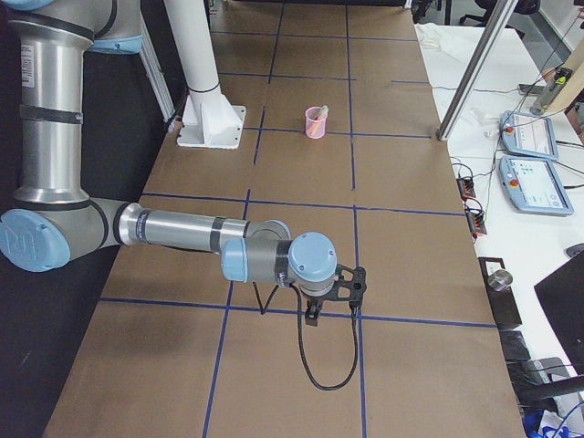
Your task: Collect pens into pen holder
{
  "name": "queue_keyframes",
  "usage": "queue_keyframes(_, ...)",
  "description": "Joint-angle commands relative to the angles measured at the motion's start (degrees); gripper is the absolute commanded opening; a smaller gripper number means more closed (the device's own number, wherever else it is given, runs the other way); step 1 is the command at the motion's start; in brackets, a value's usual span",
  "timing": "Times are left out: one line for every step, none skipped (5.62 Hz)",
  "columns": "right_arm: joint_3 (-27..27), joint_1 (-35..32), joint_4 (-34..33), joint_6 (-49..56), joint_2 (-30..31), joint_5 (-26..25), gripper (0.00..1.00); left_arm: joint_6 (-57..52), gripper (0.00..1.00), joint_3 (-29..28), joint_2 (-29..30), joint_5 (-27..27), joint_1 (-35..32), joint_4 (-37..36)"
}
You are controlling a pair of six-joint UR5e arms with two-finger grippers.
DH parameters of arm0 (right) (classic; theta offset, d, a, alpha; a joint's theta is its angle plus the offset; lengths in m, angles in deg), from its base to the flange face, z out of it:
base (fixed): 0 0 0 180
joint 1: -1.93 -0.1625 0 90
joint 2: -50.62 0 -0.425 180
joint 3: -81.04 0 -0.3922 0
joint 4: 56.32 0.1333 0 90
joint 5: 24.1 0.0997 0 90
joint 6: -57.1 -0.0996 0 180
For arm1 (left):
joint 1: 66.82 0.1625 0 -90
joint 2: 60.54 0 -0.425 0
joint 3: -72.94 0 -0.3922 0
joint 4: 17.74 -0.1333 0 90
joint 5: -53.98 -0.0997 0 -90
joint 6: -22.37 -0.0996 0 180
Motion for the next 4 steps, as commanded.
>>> queue_keyframes(0.0,-0.33,0.0,0.0,0.03,-0.07,1.0,-0.17,1.0,0.74,-0.26,-0.02,0.39,-2.21)
queue_keyframes(0.0,-0.41,-0.09,-0.09,-0.05,-0.07,1.0,-0.18,1.0,0.39,-0.17,-0.02,0.05,-2.31)
queue_keyframes(0.0,-0.42,0.0,-0.09,-0.05,-0.07,1.0,-0.18,1.0,0.3,-0.17,-0.98,-0.22,-2.31)
queue_keyframes(0.0,-0.42,-0.09,-0.09,-0.05,0.02,1.0,-0.09,1.0,0.22,-0.17,-1.25,-0.31,-2.31)
